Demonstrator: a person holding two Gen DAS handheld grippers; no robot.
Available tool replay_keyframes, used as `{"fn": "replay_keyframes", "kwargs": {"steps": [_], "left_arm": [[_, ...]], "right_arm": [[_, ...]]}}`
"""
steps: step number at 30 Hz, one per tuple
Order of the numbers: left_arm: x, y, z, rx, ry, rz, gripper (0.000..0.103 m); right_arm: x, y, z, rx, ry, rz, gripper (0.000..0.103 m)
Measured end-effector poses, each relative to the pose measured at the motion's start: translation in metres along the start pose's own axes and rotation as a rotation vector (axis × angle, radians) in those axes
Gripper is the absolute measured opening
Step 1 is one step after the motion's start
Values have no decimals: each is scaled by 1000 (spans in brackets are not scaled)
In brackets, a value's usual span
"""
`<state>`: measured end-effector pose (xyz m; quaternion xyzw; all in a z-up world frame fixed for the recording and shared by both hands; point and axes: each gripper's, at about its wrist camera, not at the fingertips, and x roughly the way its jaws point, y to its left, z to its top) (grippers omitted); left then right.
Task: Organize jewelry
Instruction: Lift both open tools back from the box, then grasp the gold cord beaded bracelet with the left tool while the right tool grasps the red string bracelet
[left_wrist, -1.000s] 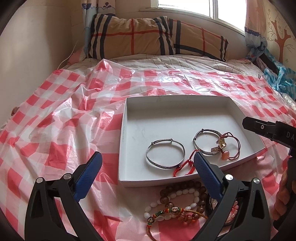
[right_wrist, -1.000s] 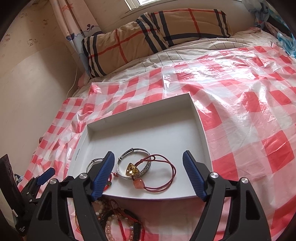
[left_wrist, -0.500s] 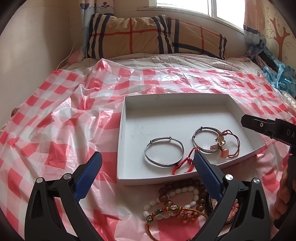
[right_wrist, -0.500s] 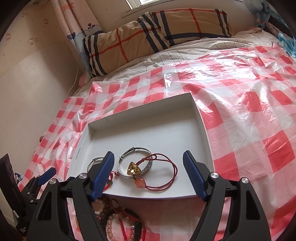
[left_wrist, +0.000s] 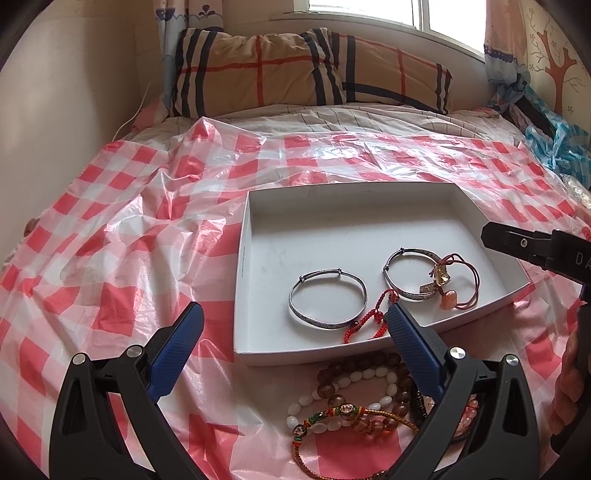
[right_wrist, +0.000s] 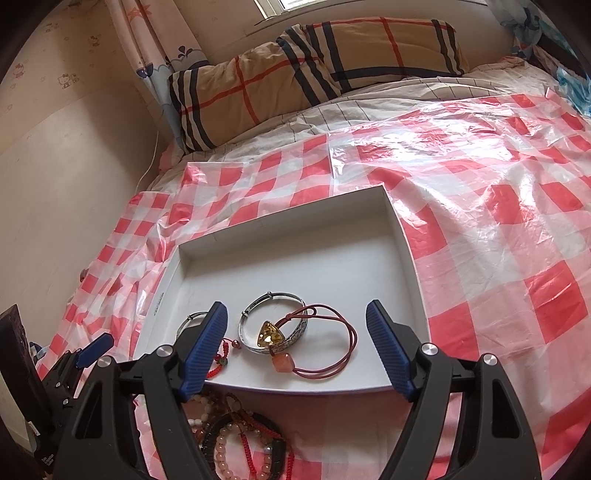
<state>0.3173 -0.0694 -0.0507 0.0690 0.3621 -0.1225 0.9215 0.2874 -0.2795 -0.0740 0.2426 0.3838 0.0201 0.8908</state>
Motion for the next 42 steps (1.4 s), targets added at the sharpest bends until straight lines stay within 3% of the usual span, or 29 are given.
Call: {"fn": "replay_keyframes", "kwargs": {"steps": [18, 22, 26, 29, 36, 42], "left_arm": [[-6, 24, 5, -57, 5, -6, 95], [-5, 49, 9, -135, 50, -59, 95], [-1, 63, 7, -163, 115, -125, 95], [-2, 58, 4, -98, 138, -142, 95], [-13, 21, -14, 181, 162, -180, 95], [-14, -5, -28, 299, 157, -202, 95]], "right_arm": [[-5, 6, -6, -57, 15, -7, 79], [-7, -1, -9, -56, 41, -37, 79], [-2, -5, -18, -66, 122, -62, 80], [-5, 6, -27, -134, 145, -79, 81], [-15, 20, -64, -225, 195, -86, 81], [-6, 27, -75, -263, 199, -102, 81]]}}
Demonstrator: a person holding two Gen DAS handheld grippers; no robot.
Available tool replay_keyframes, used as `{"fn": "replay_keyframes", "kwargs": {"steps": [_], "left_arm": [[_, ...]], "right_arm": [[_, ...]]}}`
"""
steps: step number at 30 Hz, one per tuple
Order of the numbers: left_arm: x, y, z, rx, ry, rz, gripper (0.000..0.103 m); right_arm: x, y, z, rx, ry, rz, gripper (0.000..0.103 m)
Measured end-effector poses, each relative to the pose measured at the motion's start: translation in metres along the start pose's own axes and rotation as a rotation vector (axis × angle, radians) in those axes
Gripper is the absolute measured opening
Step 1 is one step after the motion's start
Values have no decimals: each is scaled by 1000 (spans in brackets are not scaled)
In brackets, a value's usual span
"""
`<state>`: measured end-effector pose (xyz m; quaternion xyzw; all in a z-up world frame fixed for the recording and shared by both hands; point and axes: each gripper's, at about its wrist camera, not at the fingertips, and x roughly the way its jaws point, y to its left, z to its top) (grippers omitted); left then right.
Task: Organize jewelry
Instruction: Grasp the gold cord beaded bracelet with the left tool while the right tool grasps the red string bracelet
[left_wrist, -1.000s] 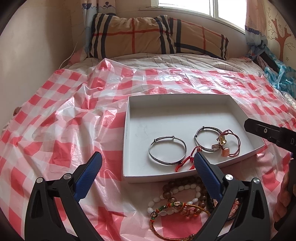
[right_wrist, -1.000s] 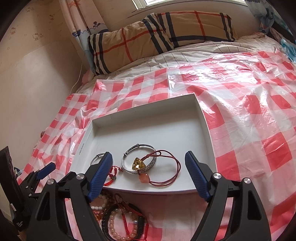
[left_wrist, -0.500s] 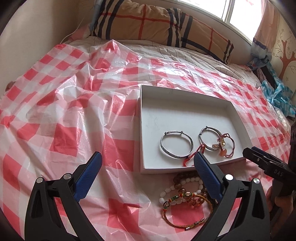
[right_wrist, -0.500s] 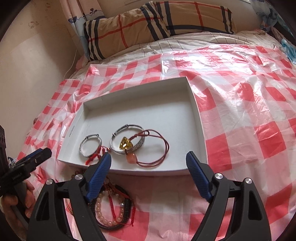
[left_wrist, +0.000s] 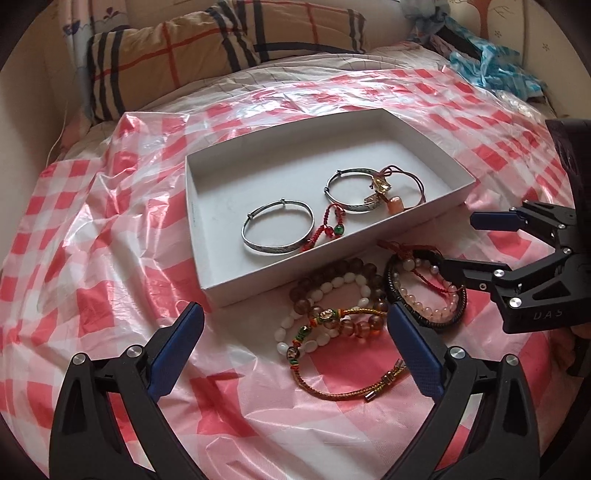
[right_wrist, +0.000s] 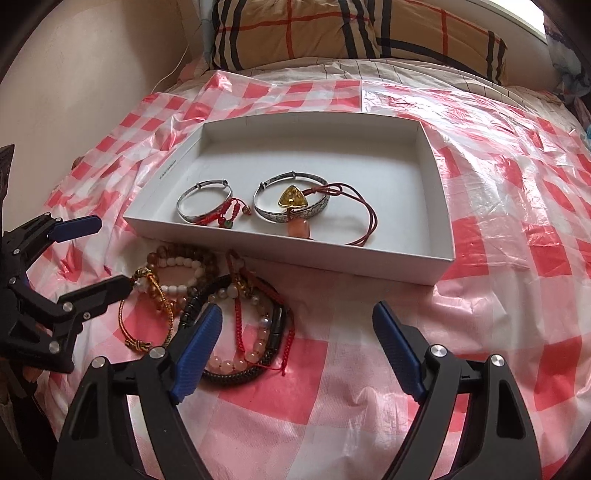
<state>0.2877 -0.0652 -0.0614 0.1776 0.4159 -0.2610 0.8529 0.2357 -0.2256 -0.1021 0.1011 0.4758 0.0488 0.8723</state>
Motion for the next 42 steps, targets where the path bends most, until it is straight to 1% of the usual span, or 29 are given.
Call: {"fn": "replay_keyframes", "kwargs": {"steps": [4, 6, 7, 8, 9, 11, 12, 14, 15, 17, 20, 23, 25, 27, 28, 30, 31, 32, 33, 34, 36, 37, 38, 42], "left_arm": [[14, -3, -4, 4, 27, 16, 95], [21, -6, -6, 15, 46, 16, 95], [23, -9, -8, 23, 54, 5, 95], [25, -11, -9, 30, 63, -19, 94], [25, -14, -11, 35, 75, -59, 92], [22, -21, -16, 39, 108, -160, 74], [19, -24, -18, 38, 114, -196, 72], [8, -28, -23, 48, 113, -263, 67], [3, -30, -25, 56, 107, -269, 67], [-3, -31, -29, 66, 94, -247, 67], [0, -24, -29, 35, 99, -212, 67], [7, -20, -29, 21, 109, -172, 68], [13, -20, -28, 24, 118, -148, 68], [15, -22, -28, 32, 115, -139, 68], [17, -23, -27, 38, 115, -147, 68], [19, -29, -27, 52, 130, -181, 67], [19, -33, -27, 66, 132, -191, 59], [18, -36, -26, 87, 134, -206, 48], [17, -39, -26, 100, 134, -218, 43], [15, -41, -26, 107, 134, -230, 33], [12, -41, -26, 117, 133, -244, 24], [10, -40, -26, 114, 130, -252, 19], [8, -39, -26, 106, 123, -263, 17], [-2, -30, -22, 70, 82, -297, 16]], "right_arm": [[9, 9, 3, -23, -15, -30, 81], [18, 11, 4, -38, 17, -47, 81], [23, 10, 2, -38, 53, -56, 81], [28, 10, -1, -53, 98, -54, 81], [28, 11, -4, -77, 121, -53, 81], [20, 12, -11, -116, 159, -52, 81], [13, 10, -15, -125, 178, -38, 81], [-1, 3, -27, -99, 186, 3, 81], [-8, -3, -33, -76, 174, 17, 81], [-18, -12, -38, -34, 143, 38, 81], [-26, -19, -29, 16, 69, 33, 81], [-24, -16, -23, 4, 38, 19, 81], [-17, -12, -16, -16, 42, 8, 74], [-6, -10, -9, -13, 62, 17, 59], [-1, -10, -7, -9, 81, 37, 55], [5, -10, -5, -3, 96, 73, 40], [6, -11, -5, 2, 96, 92, 34], [5, -12, -5, 10, 95, 105, 18], [3, -13, -6, 15, 89, 110, 13], [1, -15, -6, 26, 86, 119, 12], [-2, -20, -6, 66, 72, 152, 6], [-5, -24, -6, 91, 61, 169, 5], [-8, -28, -6, 118, 47, 186, 5], [-20, -38, -4, 175, -7, 216, 5]]}}
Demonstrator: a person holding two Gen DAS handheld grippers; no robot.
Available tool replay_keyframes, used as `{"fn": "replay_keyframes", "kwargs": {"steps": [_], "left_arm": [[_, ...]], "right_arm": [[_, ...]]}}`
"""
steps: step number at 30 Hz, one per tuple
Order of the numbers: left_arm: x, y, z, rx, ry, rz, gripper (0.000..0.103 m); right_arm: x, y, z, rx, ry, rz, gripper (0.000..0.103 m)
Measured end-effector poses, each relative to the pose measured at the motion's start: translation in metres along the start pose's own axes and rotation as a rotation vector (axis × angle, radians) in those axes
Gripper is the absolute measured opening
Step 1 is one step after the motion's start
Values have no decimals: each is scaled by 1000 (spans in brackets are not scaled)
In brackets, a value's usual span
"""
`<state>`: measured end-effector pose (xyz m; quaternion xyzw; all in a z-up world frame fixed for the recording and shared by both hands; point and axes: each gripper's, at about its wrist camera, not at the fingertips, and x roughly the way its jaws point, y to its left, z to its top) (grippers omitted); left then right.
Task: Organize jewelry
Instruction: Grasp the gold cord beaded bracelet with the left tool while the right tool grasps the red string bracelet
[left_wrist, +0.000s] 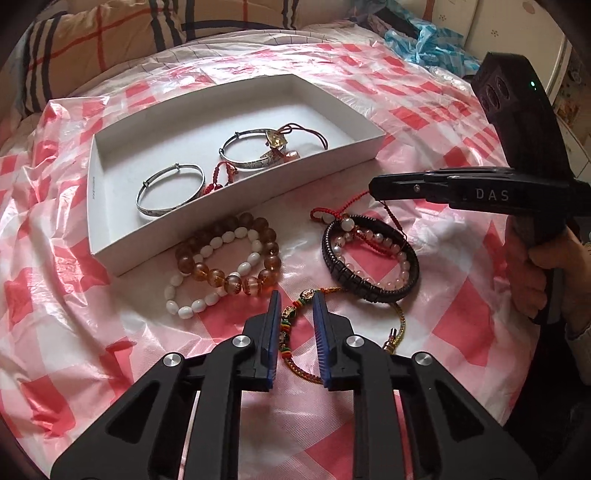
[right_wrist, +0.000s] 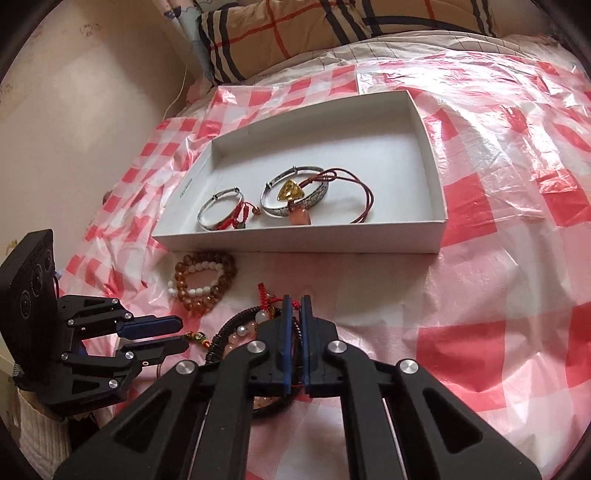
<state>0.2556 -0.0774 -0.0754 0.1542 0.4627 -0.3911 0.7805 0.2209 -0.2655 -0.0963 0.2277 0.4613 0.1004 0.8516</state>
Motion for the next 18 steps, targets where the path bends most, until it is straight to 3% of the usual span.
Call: {"fn": "replay_keyframes", "kwargs": {"steps": [4, 6, 8, 10, 11, 12, 15, 16, 17, 18], "left_arm": [[1, 5, 1, -24, -1, 27, 17], [5, 6, 0, -26, 21, 18, 31], [6, 4, -1, -23, 22, 17, 56], [8, 1, -1, -14, 19, 4, 58], [11, -1, -2, -6, 27, 2, 58], [15, -3, -3, 5, 41, 14, 58], [23, -12, -4, 53, 63, 47, 51], [22, -14, -3, 59, 67, 26, 35], [21, -15, -3, 68, 68, 25, 26], [20, -15, -3, 75, 70, 27, 22]], "right_arm": [[-8, -2, 3, 13, -33, 5, 5], [-8, -2, 4, 12, -28, 5, 5], [-3, -3, 4, 13, 1, -1, 5], [3, -5, 2, 27, 22, -5, 19], [5, -5, 2, 23, 27, -16, 44], [6, -4, 1, 12, 29, -28, 53], [19, 1, -3, -24, 81, -53, 53], [22, 1, -4, -30, 94, -59, 50], [24, 2, -5, -33, 102, -61, 41], [25, 1, -5, -32, 108, -46, 24]]}}
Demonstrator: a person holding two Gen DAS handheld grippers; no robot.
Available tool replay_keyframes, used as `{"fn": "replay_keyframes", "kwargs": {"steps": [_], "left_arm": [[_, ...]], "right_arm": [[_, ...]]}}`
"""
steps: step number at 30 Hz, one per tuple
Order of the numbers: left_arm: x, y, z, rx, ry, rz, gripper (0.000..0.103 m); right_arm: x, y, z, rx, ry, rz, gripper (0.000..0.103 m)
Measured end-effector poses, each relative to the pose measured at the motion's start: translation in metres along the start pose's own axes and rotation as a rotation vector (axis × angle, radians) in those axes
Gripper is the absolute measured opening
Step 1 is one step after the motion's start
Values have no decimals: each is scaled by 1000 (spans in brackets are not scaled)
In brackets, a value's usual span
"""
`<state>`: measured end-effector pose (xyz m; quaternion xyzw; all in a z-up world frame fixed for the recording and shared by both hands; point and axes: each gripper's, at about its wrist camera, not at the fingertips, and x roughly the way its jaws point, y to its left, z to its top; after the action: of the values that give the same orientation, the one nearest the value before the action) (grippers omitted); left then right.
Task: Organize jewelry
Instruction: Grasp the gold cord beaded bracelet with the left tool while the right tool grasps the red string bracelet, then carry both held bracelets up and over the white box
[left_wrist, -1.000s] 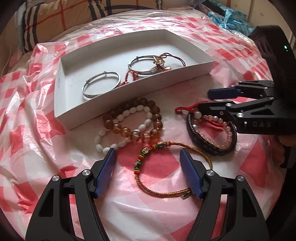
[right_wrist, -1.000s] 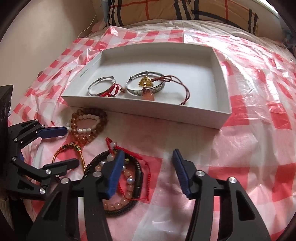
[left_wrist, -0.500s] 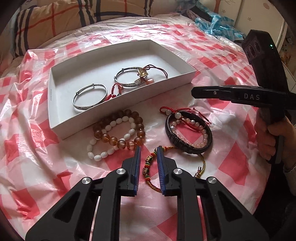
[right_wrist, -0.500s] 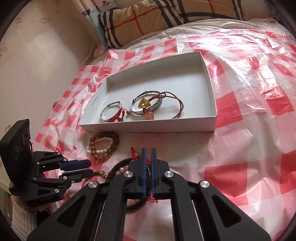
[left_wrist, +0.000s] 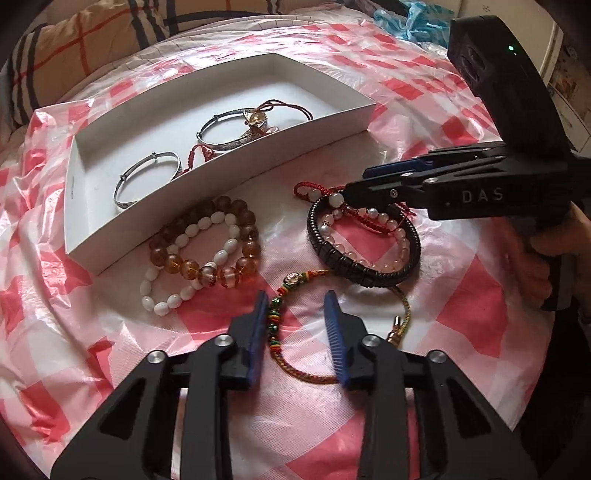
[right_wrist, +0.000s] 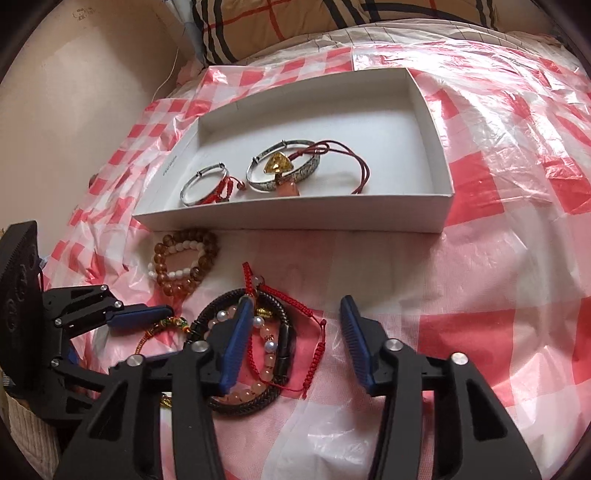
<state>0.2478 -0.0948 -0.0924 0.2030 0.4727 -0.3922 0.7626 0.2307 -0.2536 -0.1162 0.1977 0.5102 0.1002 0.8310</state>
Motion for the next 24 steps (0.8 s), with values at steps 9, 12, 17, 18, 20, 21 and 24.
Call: {"fn": "replay_keyframes", "kwargs": {"steps": [9, 12, 17, 18, 20, 21, 24], "left_arm": [[-32, 11, 4, -63, -130, -89, 6], [-47, 21, 5, -111, -201, -129, 5], [-65, 34, 8, -179, -297, -169, 5], [-67, 36, 9, -188, -306, -167, 5], [-69, 39, 10, -204, -318, -161, 5], [-70, 40, 10, -209, -321, -159, 5], [-68, 40, 11, -210, -309, -136, 5]], "right_arm": [[-20, -6, 1, 50, -89, 95, 4], [-31, -3, 4, 46, -142, 132, 4], [-48, 2, 7, 25, -227, 182, 4], [-51, 2, 7, 31, -241, 198, 4], [-57, 1, 9, 40, -270, 226, 4], [-59, 0, 9, 44, -283, 240, 4], [-63, 0, 11, 48, -300, 250, 4]]}}
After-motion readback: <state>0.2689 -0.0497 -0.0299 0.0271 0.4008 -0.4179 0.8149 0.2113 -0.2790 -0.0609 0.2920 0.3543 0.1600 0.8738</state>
